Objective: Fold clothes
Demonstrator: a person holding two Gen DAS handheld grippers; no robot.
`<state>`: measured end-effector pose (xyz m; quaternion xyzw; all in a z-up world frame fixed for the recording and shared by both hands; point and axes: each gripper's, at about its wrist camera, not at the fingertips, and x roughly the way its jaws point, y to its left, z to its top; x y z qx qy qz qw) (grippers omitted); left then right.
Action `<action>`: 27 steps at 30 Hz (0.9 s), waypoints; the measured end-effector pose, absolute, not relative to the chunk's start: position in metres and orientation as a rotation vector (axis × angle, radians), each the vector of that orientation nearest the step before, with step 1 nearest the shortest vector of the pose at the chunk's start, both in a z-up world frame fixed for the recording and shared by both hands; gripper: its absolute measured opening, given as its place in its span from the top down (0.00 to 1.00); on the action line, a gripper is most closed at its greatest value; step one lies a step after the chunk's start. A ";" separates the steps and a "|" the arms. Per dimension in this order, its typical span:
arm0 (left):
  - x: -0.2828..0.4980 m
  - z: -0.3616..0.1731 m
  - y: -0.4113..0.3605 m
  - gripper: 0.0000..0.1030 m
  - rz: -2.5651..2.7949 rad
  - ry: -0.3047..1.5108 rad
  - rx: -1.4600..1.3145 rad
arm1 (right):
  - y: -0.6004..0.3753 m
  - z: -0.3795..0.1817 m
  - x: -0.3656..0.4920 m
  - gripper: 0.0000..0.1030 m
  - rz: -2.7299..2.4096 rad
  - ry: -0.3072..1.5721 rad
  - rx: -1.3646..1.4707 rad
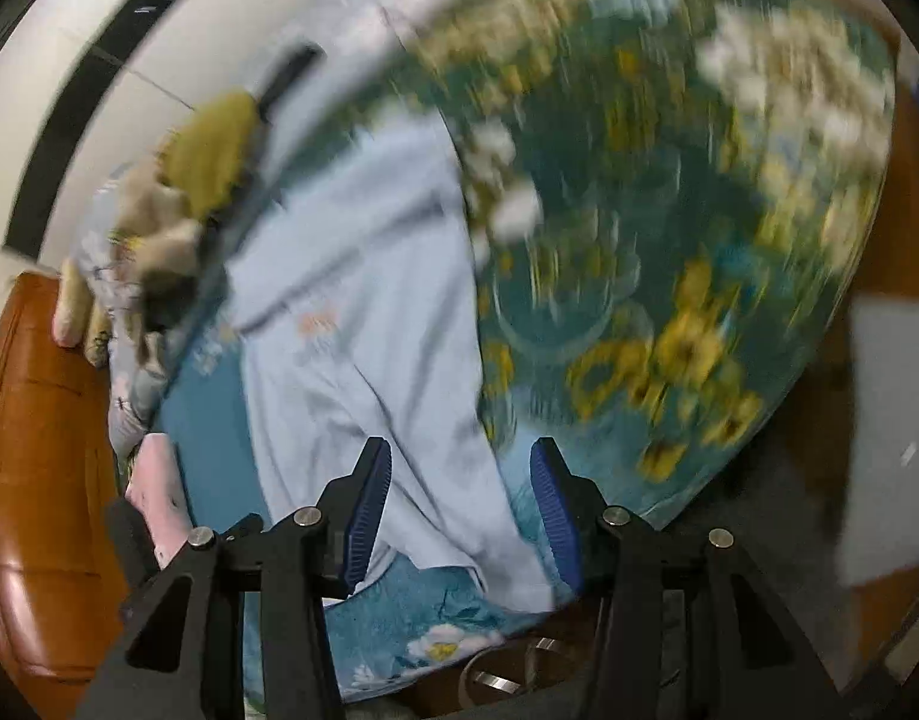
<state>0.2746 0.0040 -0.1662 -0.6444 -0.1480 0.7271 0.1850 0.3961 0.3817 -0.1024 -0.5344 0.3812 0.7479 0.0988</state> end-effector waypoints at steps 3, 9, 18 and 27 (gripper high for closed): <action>0.272 -0.170 -0.006 0.40 2.048 -0.468 -1.814 | 0.379 -0.140 0.385 0.52 2.114 1.223 -1.635; 0.262 -0.183 -0.017 0.42 2.013 -0.629 -1.800 | 0.375 -0.171 0.363 0.52 2.086 1.196 -1.703; 0.263 -0.193 -0.012 0.81 1.990 -0.649 -1.810 | 0.371 -0.188 0.339 0.69 2.094 1.173 -1.721; 0.268 -0.152 -0.040 0.98 2.158 -0.623 -1.718 | 0.373 -0.149 0.356 0.98 2.231 1.052 -1.607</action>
